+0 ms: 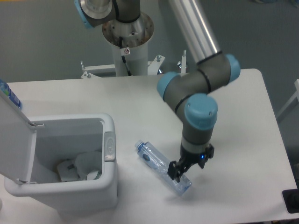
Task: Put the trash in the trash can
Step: 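Move the gripper back down to the clear plastic water bottle, then close the gripper around the bottle's middle and lift it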
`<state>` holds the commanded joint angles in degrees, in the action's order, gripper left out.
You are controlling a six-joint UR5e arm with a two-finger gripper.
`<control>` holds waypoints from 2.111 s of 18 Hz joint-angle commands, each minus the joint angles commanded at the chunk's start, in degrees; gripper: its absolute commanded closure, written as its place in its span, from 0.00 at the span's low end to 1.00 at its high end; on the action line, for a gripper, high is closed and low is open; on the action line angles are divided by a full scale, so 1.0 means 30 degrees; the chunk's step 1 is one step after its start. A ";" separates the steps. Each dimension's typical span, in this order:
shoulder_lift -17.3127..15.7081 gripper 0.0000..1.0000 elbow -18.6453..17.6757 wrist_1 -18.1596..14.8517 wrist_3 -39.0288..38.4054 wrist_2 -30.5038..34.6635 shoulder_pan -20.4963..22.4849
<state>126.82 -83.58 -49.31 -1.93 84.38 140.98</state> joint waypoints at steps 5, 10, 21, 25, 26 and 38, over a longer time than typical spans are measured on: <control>0.0645 0.00 0.0001 0.0059 0.0029 0.0058 -0.0030; 0.0792 0.01 -0.0058 0.0146 0.0030 0.0293 -0.0176; 0.0763 0.28 -0.0088 0.0146 0.0146 0.0672 -0.0176; 0.0676 0.30 -0.0029 0.0117 0.0263 0.0703 -0.0176; 0.0646 0.31 -0.0029 0.0117 0.0264 0.0703 -0.0176; 0.0382 0.44 -0.0029 0.0117 0.0615 0.0703 -0.0147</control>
<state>127.97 -83.67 -48.96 -0.09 86.48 140.54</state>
